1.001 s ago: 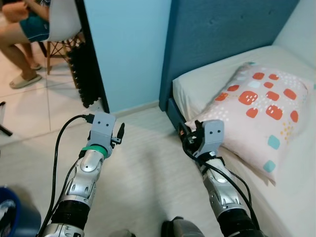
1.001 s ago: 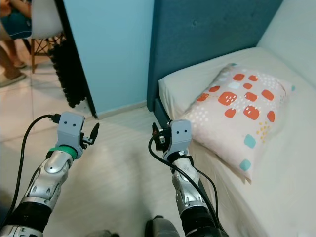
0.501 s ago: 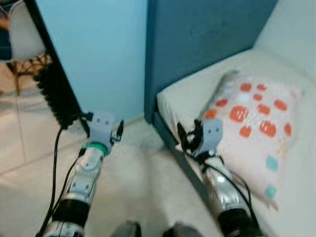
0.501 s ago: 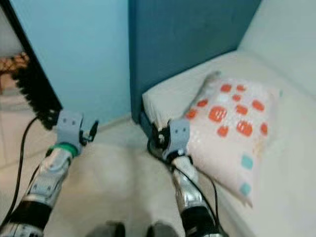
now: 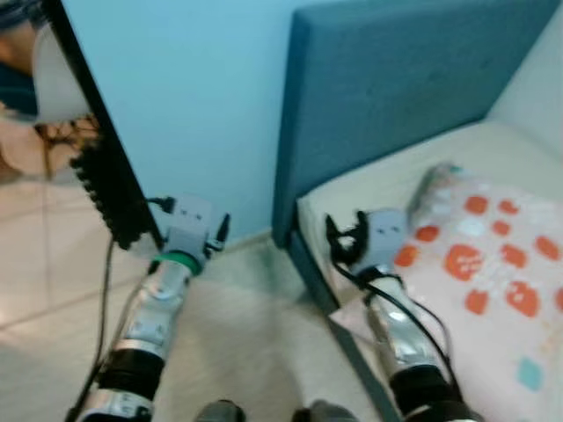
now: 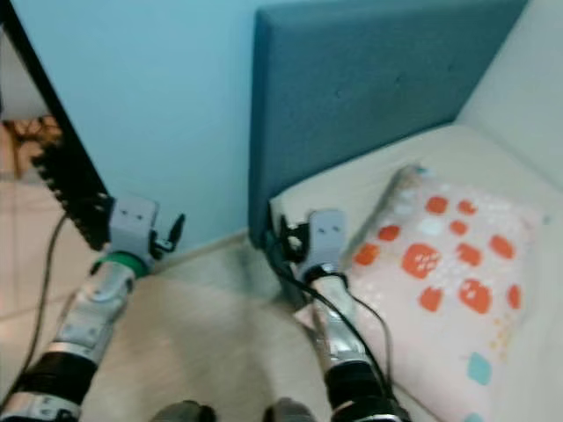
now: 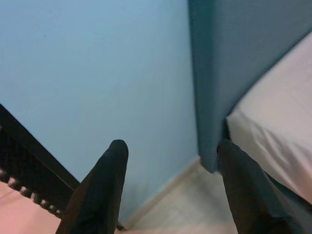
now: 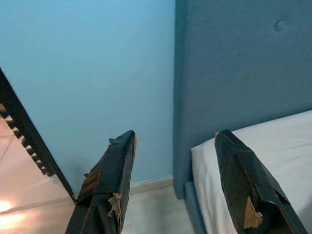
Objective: Clean up the room
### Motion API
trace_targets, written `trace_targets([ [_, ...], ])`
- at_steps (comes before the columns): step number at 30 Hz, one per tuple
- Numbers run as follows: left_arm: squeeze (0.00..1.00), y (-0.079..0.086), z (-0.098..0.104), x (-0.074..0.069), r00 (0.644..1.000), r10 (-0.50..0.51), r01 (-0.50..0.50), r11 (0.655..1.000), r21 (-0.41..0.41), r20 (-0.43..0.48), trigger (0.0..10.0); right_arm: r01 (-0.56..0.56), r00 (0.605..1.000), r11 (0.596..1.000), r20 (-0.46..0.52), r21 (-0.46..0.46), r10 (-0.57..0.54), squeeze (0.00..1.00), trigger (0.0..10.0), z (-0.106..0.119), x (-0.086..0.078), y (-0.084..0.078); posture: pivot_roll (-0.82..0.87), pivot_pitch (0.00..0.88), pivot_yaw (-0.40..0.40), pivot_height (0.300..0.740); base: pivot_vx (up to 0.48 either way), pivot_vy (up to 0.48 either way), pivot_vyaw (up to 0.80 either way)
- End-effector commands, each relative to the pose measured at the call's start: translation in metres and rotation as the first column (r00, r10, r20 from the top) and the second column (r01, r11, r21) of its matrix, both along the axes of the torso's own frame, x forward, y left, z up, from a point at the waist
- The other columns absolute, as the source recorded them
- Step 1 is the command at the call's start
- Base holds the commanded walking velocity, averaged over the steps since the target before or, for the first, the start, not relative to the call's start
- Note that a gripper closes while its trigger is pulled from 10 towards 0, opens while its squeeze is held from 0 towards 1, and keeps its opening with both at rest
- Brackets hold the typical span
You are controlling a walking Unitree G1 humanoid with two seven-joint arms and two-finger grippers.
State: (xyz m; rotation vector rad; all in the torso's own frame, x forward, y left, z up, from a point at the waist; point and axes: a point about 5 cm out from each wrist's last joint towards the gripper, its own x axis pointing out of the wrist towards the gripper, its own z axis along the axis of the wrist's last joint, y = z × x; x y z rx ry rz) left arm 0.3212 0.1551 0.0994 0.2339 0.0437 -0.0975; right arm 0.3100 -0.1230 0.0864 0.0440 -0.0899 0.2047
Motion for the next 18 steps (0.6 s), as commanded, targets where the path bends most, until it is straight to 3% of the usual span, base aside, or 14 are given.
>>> trace_targets([
  [1,0.0,-0.0059,-0.0054,-0.0021,1.0,-0.021,0.02,1.0,-0.004,-0.018,10.0,0.025,0.999,1.0,-0.023,-0.009,-0.025,0.0,10.0,-0.0059,-0.0019,-0.0093,-0.01,0.0,0.042,0.74,0.465,0.0,0.0],
  [5,0.0,-0.0068,-0.0053,-0.0019,1.0,-0.025,0.025,1.0,-0.004,-0.018,10.0,0.027,0.999,1.0,-0.026,-0.008,-0.027,0.0,10.0,-0.0064,-0.002,-0.0095,-0.01,0.0,0.044,0.74,0.465,0.0,-0.33],
  [18,0.0,-0.0081,-0.0052,-0.0015,0.999,-0.039,0.039,0.999,-0.007,-0.022,10.0,0.029,0.999,1.0,-0.03,-0.002,-0.03,0.0,10.0,-0.0069,-0.002,-0.0095,0.0,0.0,0.044,0.74,0.464,0.0,-0.77],
])
